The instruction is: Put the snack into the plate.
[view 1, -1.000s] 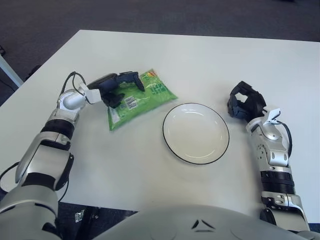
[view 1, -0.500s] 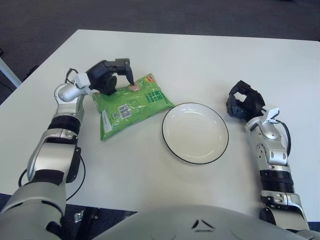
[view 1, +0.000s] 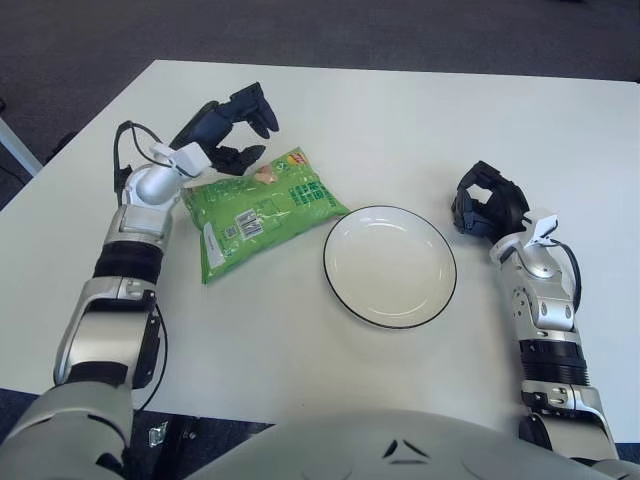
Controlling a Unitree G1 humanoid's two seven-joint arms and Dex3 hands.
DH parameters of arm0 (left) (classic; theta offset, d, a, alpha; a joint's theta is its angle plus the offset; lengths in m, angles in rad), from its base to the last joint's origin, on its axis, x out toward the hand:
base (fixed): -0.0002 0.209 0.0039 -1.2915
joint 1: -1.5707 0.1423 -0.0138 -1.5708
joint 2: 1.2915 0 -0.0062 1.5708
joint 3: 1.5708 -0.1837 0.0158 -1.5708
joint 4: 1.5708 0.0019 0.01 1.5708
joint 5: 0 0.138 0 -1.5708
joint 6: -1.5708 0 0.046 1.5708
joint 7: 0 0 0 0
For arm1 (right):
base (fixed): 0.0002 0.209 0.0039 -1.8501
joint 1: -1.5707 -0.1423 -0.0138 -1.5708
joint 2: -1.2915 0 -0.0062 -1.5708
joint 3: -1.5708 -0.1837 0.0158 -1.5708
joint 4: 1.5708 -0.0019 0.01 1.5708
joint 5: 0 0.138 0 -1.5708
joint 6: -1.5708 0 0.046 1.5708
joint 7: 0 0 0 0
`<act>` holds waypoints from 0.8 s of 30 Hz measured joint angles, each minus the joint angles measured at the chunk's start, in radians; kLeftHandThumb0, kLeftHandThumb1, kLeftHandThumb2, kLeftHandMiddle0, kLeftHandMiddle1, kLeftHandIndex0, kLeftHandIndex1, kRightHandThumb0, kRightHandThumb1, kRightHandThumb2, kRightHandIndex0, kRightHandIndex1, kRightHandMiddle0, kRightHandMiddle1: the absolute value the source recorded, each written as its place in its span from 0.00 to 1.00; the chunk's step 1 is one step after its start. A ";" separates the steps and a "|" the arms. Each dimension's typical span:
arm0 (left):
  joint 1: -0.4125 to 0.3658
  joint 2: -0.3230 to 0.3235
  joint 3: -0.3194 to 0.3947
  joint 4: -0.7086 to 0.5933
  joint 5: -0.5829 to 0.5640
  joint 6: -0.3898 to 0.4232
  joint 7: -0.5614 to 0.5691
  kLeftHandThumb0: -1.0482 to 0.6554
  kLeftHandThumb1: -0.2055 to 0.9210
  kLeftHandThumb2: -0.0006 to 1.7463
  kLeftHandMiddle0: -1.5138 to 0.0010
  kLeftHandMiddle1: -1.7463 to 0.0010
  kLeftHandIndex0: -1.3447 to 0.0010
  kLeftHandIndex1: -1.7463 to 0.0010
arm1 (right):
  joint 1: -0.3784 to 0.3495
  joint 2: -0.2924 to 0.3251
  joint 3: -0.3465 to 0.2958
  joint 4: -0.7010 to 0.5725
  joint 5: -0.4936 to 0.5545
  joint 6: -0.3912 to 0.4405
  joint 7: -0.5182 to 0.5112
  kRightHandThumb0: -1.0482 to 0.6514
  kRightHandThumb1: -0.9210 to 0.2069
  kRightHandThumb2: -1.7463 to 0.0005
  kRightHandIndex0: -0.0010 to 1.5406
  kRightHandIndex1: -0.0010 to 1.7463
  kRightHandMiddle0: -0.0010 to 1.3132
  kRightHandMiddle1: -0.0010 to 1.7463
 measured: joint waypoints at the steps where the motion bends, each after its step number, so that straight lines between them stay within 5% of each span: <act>1: 0.005 0.000 0.000 -0.013 0.043 0.023 0.038 0.23 0.99 0.33 0.83 0.21 0.95 0.08 | 0.000 0.000 0.000 0.000 0.000 -0.001 0.000 0.35 0.47 0.29 0.86 1.00 0.43 1.00; 6: 0.037 0.000 -0.001 -0.112 0.265 0.154 0.227 0.13 1.00 0.36 0.89 0.22 0.99 0.14 | -0.001 0.000 0.001 -0.001 0.000 0.000 0.001 0.35 0.47 0.29 0.85 1.00 0.43 1.00; 11: 0.112 -0.001 0.000 -0.295 0.442 0.295 0.330 0.08 1.00 0.39 0.94 0.36 1.00 0.29 | -0.001 0.000 0.001 -0.001 0.001 0.002 0.006 0.35 0.47 0.29 0.85 1.00 0.43 1.00; 24: 0.458 -0.078 -0.002 -0.832 0.685 0.552 0.239 0.05 1.00 0.46 0.99 0.76 1.00 0.60 | -0.002 -0.001 0.002 -0.002 0.001 0.005 0.007 0.35 0.47 0.30 0.85 1.00 0.42 1.00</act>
